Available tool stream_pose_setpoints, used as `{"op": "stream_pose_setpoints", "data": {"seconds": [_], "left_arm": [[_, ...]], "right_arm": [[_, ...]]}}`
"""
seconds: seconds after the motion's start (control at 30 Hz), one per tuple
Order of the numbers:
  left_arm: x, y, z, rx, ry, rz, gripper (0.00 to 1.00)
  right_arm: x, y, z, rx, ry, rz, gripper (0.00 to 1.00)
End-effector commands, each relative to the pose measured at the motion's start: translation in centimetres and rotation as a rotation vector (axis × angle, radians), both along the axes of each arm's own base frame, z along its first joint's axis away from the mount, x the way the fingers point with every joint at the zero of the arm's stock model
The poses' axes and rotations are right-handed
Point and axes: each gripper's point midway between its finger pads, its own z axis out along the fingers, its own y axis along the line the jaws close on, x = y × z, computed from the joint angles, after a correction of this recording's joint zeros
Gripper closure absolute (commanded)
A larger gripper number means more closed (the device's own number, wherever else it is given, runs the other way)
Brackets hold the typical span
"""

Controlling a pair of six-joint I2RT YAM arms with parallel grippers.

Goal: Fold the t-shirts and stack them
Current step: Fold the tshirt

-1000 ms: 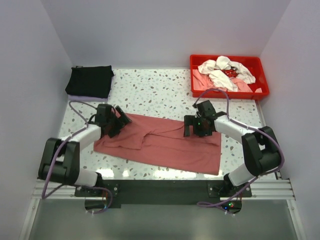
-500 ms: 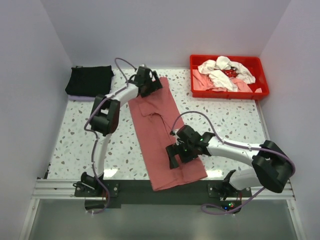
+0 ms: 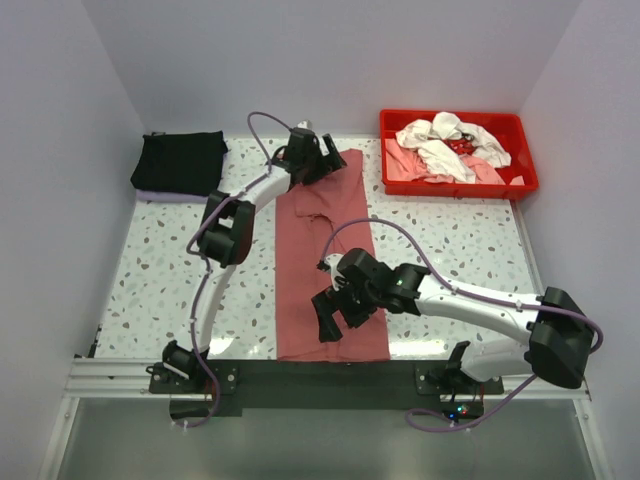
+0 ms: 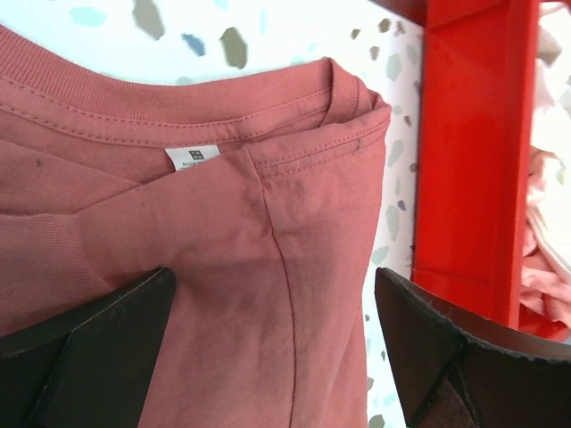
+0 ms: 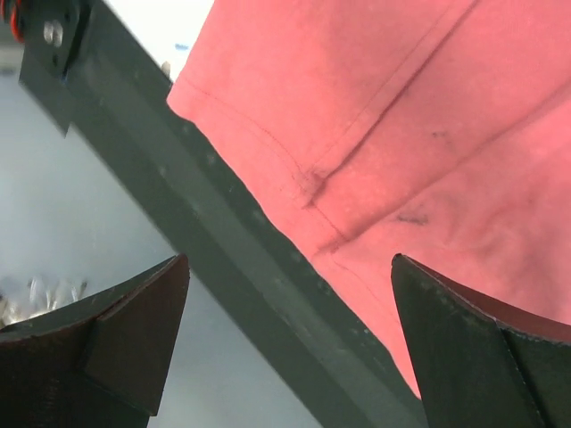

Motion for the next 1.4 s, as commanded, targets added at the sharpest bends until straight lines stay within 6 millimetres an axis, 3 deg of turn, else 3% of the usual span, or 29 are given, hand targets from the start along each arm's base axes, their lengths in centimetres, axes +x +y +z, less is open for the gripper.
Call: {"op": "stream_pose_setpoints", "data": {"seconds": [0.0, 0.13, 0.27, 0.4, 0.43, 0.5, 0.53, 0.6, 0.63, 0.7, 0.73, 0.8, 0.83, 0.9, 0.97, 1.0, 1.03, 1.07, 1.1, 1.13, 1.17, 1.2, 1.23, 1.27, 1.3, 1.33, 1.37], "left_arm": [[-1.0, -0.6, -5.9, -0.010, 0.060, -0.062, 0.00], [1.1, -1.7, -6.3, -0.045, 0.059, -0.050, 0.00], [2.2, -1.0, -6.3, -0.029, 0.031, -0.004, 0.00], [3.7, 0.3, -3.6, -0.039, -0.010, 0.046, 0.00], [4.8, 0.8, -1.3, -0.037, -0.053, 0.077, 0.00], [5.8, 2.4, 0.7, -0.021, -0.078, 0.121, 0.00], [6.4, 3.2, 3.2, -0.017, -0.121, 0.148, 0.00], [7.0, 4.7, 6.0, -0.003, -0.168, 0.184, 0.00], [7.2, 5.4, 9.3, 0.004, -0.224, 0.198, 0.00], [7.1, 5.8, 12.9, 0.020, -0.294, 0.192, 0.00], [6.6, 6.0, 16.3, 0.010, -0.343, 0.194, 0.00], [5.7, 6.1, 19.1, 0.021, -0.380, 0.185, 0.00], [4.5, 6.5, 21.3, 0.039, -0.405, 0.177, 0.00], [2.5, 6.1, 23.0, 0.042, -0.424, 0.126, 0.00], [-0.8, 6.4, 23.8, 0.038, -0.403, 0.080, 0.00], [-3.1, 7.0, 26.9, 0.021, -0.440, 0.073, 0.00], [-5.3, 7.2, 22.8, 0.053, -0.355, 0.031, 0.00], [-7.0, 7.3, 22.5, 0.056, -0.350, 0.019, 0.00], [-9.7, 8.1, 25.4, 0.036, -0.405, 0.016, 0.00], [-12.4, 8.3, 21.0, 0.065, -0.336, -0.022, 0.00], [-14.4, 8.9, 20.1, 0.072, -0.316, -0.021, 0.00], [-17.1, 9.8, 22.5, 0.040, -0.360, -0.008, 0.00], [-19.8, 10.7, 18.2, 0.076, -0.284, -0.012, 0.00], [-22.0, 10.8, 17.0, 0.084, -0.252, -0.004, 0.00], [-24.4, 11.4, 18.3, 0.063, -0.295, 0.003, 0.00], [-27.5, 11.1, 14.2, 0.099, -0.217, -0.047, 0.00], [-29.2, 11.4, 13.0, 0.110, -0.176, -0.056, 0.00]], "right_arm": [[2.8, -0.3, 2.1, -0.009, -0.121, -0.121, 0.01], [4.6, -0.8, 3.2, -0.005, -0.171, -0.216, 0.01], [5.3, -1.3, 4.2, 0.011, -0.196, -0.256, 0.01], [5.6, -2.2, 4.4, 0.010, -0.210, -0.305, 0.01], [5.5, -2.4, 4.4, 0.008, -0.206, -0.311, 0.01], [5.4, -3.0, 4.2, -0.007, -0.202, -0.334, 0.01], [5.4, -3.2, 4.5, 0.003, -0.205, -0.343, 0.01], [5.2, -3.4, 4.5, 0.013, -0.198, -0.361, 0.01], [5.1, -3.5, 4.9, 0.028, -0.201, -0.364, 0.01], [4.9, -3.8, 4.8, 0.024, -0.196, -0.369, 0.01], [4.7, -4.1, 4.9, 0.020, -0.192, -0.377, 0.01], [4.8, -4.5, 4.8, 0.008, -0.196, -0.400, 0.01], [5.0, -4.7, 4.8, 0.009, -0.195, -0.430, 0.01], [5.4, -5.5, 4.7, -0.003, -0.210, -0.487, 0.01], [6.0, -6.3, 4.8, -0.004, -0.237, -0.554, 0.01], [6.2, -6.6, 4.8, -0.008, -0.245, -0.572, 0.01], [6.6, -6.9, 4.8, -0.011, -0.259, -0.595, 0.01], [6.7, -7.1, 4.8, -0.015, -0.267, -0.604, 0.01], [6.8, -7.3, 4.9, -0.017, -0.273, -0.615, 0.01], [6.8, -7.7, 4.7, -0.034, -0.275, -0.627, 0.01], [7.3, -8.2, 4.8, -0.048, -0.294, -0.657, 0.01], [7.5, -8.6, 4.8, -0.060, -0.298, -0.684, 0.01], [7.4, -9.1, 4.6, -0.066, -0.288, -0.720, 0.01], [7.7, -9.6, 4.3, -0.072, -0.302, -0.744, 0.01], [7.8, -9.8, 4.3, -0.068, -0.308, -0.763, 0.01], [8.0, -10.1, 4.6, -0.044, -0.310, -0.800, 0.01], [8.0, -10.5, 4.1, -0.049, -0.318, -0.817, 0.01]]}}
